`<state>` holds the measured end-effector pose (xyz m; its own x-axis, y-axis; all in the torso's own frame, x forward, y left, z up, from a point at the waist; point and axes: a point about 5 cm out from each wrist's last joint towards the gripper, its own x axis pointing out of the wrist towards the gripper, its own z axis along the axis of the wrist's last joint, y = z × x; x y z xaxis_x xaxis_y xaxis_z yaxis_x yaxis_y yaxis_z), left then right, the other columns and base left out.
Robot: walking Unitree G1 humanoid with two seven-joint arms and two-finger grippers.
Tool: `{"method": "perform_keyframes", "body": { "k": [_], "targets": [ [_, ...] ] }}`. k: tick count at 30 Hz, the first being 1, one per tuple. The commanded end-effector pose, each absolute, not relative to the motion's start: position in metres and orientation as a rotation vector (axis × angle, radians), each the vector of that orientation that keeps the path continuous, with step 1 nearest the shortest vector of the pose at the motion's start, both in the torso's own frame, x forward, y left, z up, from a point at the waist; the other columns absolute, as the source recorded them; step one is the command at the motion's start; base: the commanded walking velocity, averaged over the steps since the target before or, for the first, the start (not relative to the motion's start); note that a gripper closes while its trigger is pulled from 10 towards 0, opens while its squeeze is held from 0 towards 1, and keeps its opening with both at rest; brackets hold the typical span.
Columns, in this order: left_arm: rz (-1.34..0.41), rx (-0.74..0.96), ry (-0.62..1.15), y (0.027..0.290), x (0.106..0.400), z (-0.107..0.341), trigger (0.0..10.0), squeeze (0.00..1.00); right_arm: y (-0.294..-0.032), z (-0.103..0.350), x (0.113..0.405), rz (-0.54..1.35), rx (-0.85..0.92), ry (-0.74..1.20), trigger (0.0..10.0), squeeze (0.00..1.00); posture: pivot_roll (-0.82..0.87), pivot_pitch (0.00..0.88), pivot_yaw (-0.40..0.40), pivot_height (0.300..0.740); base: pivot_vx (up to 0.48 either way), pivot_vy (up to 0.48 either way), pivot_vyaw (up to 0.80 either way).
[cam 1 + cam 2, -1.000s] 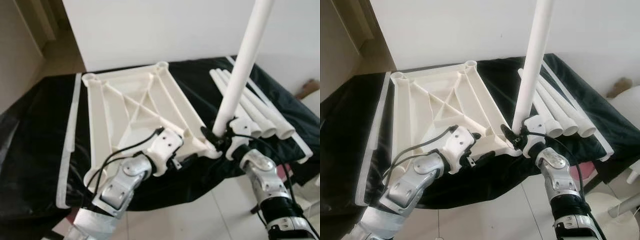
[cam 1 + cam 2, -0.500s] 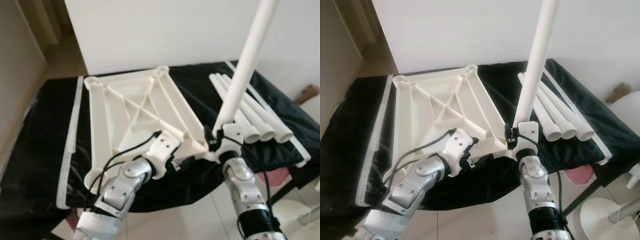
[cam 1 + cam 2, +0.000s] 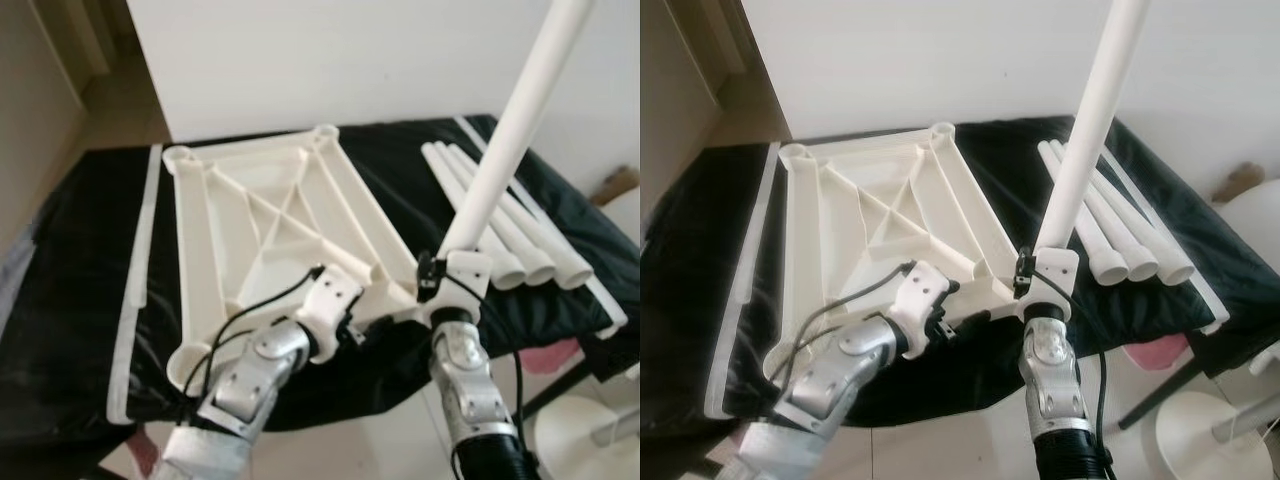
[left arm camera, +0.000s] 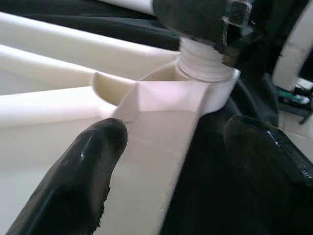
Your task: Building children table
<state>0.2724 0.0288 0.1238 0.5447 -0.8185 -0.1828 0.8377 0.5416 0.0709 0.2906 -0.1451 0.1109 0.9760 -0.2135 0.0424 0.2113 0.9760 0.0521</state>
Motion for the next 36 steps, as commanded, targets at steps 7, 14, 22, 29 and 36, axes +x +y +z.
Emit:
{"method": "perform_keyframes", "body": {
  "k": [7, 14, 22, 29, 36],
  "targets": [
    [-0.906, 0.186, 0.135, 0.033, 0.281, 0.118, 10.0, 0.0, -0.144, 0.078, 0.28, -0.193, 0.009, 0.115, 10.0, 0.0, 0.0, 0.0, 0.019, 0.74, 0.0, 0.0, 0.0],
    [-0.882, 0.153, 0.102, 0.032, 0.292, 0.126, 10.0, 0.0, -0.148, 0.093, 0.289, -0.121, 0.004, 0.028, 10.0, 1.0, 0.0, 0.0, -0.008, 0.74, 0.0, 0.0, 0.0],
    [-0.864, 0.158, 0.115, 0.039, 0.293, 0.124, 10.0, 0.0, -0.152, 0.1, 0.288, -0.068, -0.04, -0.03, 10.0, 1.0, 0.01, 0.0, -0.001, 0.74, 0.0, 0.0, 0.0],
    [-0.833, 0.153, 0.069, 0.041, 0.29, 0.129, 10.0, 0.0, -0.153, 0.103, 0.282, -0.003, -0.052, -0.078, 10.0, 0.89, 0.02, 0.0, 0.006, 0.74, 0.0, 0.0, 0.0],
    [-0.856, 0.174, 0.069, 0.042, 0.288, 0.13, 10.0, 0.0, -0.153, 0.11, 0.277, 0.092, 0.005, -0.125, 10.0, 0.0, 0.02, 0.0, 0.0, 0.74, 0.0, 0.0, 0.0]
  ]
}}
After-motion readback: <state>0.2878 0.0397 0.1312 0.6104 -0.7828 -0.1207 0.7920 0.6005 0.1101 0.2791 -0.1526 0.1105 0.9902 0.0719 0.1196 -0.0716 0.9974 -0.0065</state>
